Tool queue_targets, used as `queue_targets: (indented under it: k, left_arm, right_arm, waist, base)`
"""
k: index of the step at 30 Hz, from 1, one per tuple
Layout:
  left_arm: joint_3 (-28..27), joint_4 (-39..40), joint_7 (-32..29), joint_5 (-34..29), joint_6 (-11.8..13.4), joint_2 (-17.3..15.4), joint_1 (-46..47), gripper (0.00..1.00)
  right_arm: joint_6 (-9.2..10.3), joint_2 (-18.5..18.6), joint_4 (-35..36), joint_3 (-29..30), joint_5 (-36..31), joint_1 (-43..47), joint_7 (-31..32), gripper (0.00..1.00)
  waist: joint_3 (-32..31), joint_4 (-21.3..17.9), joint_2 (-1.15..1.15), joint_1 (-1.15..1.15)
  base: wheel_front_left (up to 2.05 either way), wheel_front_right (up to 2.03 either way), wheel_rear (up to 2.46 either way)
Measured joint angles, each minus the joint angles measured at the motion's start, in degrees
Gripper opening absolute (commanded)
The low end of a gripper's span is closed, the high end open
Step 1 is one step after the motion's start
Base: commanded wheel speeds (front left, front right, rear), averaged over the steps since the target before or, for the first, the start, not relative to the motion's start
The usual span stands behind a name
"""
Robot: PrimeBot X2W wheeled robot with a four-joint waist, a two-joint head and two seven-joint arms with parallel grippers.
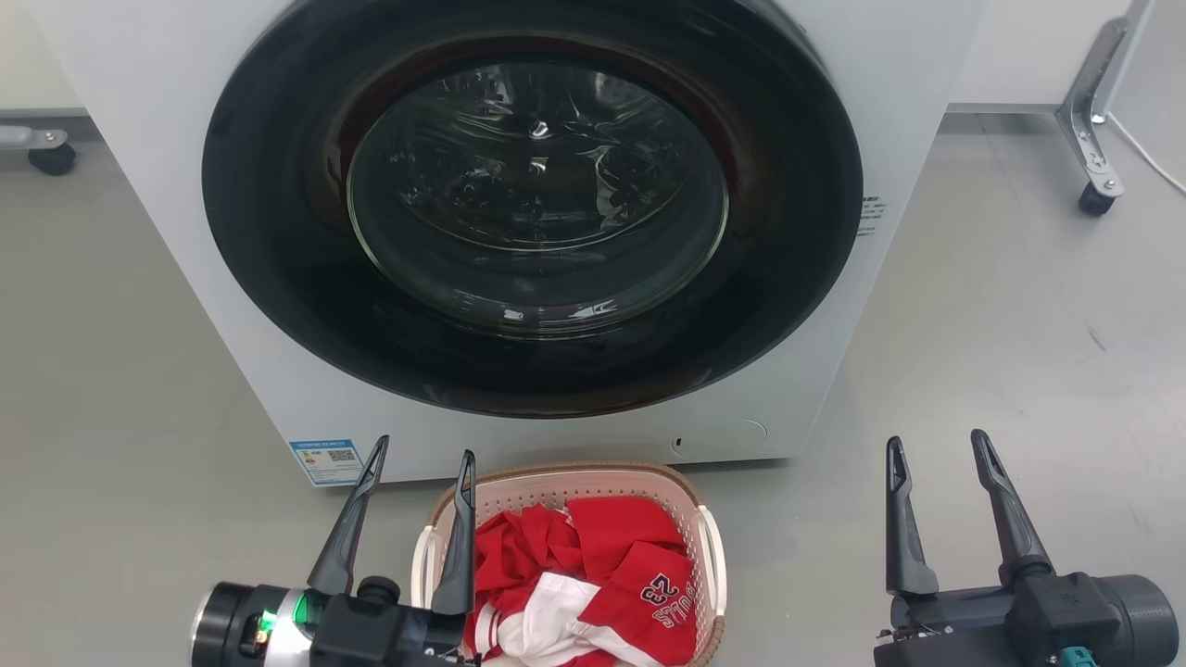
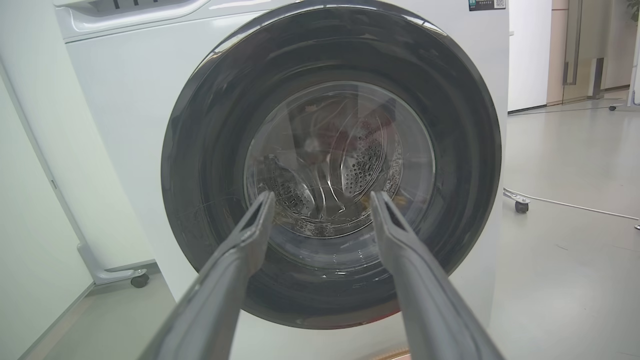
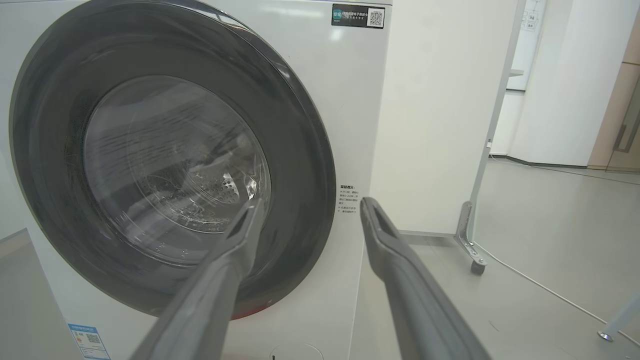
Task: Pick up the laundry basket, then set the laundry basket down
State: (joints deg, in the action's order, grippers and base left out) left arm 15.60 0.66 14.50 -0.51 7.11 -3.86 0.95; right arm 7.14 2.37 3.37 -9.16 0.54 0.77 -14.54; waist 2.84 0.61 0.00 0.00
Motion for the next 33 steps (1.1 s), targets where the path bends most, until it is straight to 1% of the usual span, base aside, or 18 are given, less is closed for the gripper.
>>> queue_targets:
  k: [12,17,21,27,33]
  left_arm:
    - [-0.3,0.0,0.0,0.0,0.0,0.2,0.0,1.00]
    - [-0.4,-0.2,0.0,0.5,0.0,0.2,0.0,1.00]
    - [-0.5,-0.9,0.0,0.8,0.0,0.3,0.3,1.00]
    - [-1.1,-2.6,0.0,1.5,0.0,0.4,3.6,1.00]
    - [-0.9,-7.9,0.0,2.0,-0.6,0.5,8.8,1.00]
  right_arm:
    - [0.00,0.0,0.0,0.0,0.5,0.0,0.0,1.00]
    - [0.00,0.0,0.0,0.4,1.0,-0.1,0.0,1.00]
    - [0.00,0.0,-0.2,0.7,1.0,-0.6,0.0,1.00]
    - [-0.01,0.1,-1.7,1.4,1.0,-4.3,-0.2,1.00]
    - [-0.11,0.4,-4.8,2.4,2.6,-8.6,-0.2,1.00]
  waist:
    - [0.5,0.1,0.00,0.00]
    - [1.8,0.2,0.00,0.00]
    - [3.5,0.3,0.00,0.00]
    - [6.6,0.5,0.00,0.00]
    - [11.1,0.9,0.01,0.01]
  base:
    - [0.00,0.00,0.00]
    - [0.00,0.00,0.00]
    - [0.00,0.00,0.00]
    - [0.00,0.00,0.00]
    - [0.00,0.00,0.00]
